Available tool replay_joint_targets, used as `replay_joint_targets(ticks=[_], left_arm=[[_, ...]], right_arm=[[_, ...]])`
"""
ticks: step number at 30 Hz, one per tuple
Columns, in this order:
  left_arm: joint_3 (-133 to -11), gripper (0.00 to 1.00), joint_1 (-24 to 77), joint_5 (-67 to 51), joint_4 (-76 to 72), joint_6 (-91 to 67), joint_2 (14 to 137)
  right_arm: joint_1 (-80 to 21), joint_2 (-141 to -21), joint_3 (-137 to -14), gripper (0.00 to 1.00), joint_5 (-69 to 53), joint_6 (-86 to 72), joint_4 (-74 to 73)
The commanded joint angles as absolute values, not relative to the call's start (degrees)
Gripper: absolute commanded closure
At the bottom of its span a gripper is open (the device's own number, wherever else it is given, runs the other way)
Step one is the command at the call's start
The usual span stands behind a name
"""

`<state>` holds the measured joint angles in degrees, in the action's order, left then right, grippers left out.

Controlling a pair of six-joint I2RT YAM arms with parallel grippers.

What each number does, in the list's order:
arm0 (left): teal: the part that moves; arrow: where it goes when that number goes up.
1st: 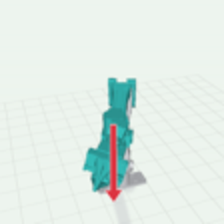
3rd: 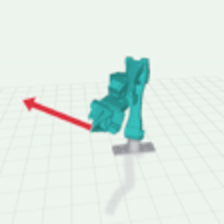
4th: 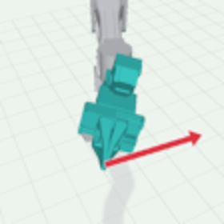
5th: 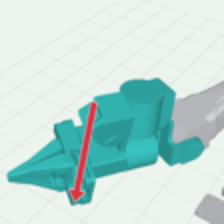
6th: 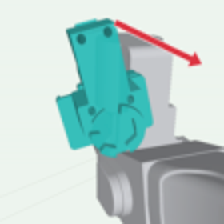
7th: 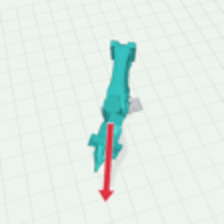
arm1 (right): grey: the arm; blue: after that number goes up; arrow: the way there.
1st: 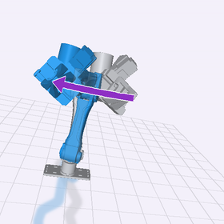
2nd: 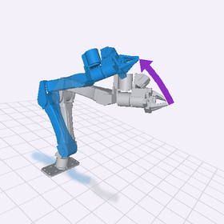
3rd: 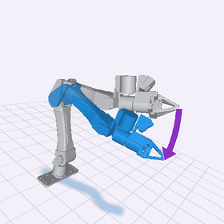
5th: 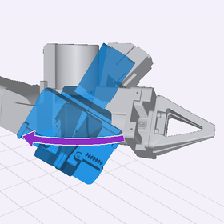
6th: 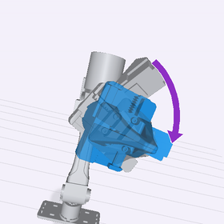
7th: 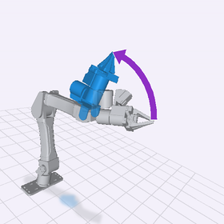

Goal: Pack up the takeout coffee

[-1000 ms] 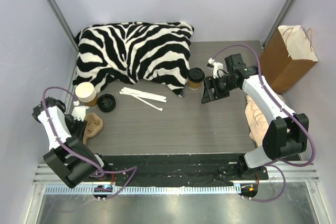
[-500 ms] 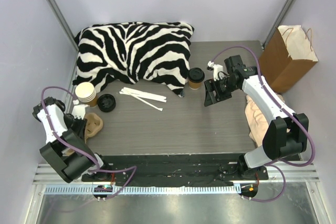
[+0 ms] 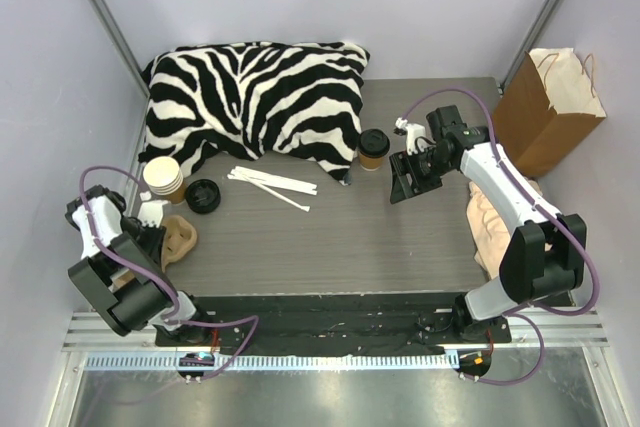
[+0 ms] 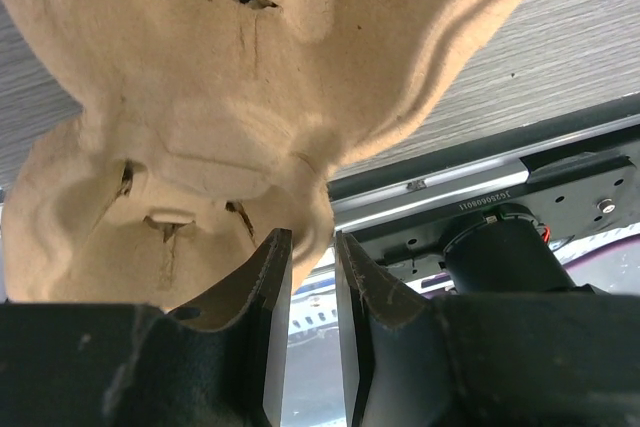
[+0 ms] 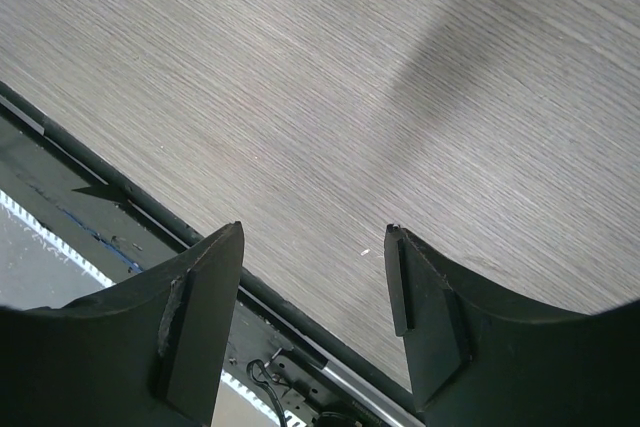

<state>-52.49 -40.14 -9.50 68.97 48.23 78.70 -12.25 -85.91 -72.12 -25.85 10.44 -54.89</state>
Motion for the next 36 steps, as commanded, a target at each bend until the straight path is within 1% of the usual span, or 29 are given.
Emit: replay_joint_targets(ticks=[1,6,10,17,30,34,36], left_arm=[[-51.94,0.72,-40.52,-10.2,67.5,47.9,79.54],[-51.94,0.74,-40.52,-10.81,66.88,47.55,80.07],[-53.52,0.69,-40.52,-12.48,69.08,47.2,80.16],[-54.93,0.66,-40.52,-13.8,70.84,47.02,80.07],[-52.91,0.7,-40.52,-12.83,68.2,46.49,81.39],[-53.43,0.79,-40.43,-13.1,68.55,46.41,81.04],[-53.96,0.81,-40.52,-13.45,69.17,46.58,80.69]], right_arm=[[-12.22,-86.48,-73.39,0.34,-25.31,11.07,-54.67],[-12.13,-86.66,-73.21,0.34,-25.31,10.99,-54.58],[-12.13,-86.57,-72.95,0.34,-25.31,10.99,-54.67],[-12.13,-87.01,-73.21,0.34,-25.49,10.99,-54.67],[-12.04,-87.1,-73.39,0.35,-25.4,10.9,-54.67],[-12.13,-87.01,-73.21,0.35,-25.4,10.81,-54.58],[-12.04,-87.1,-73.13,0.35,-25.57,10.72,-54.49]])
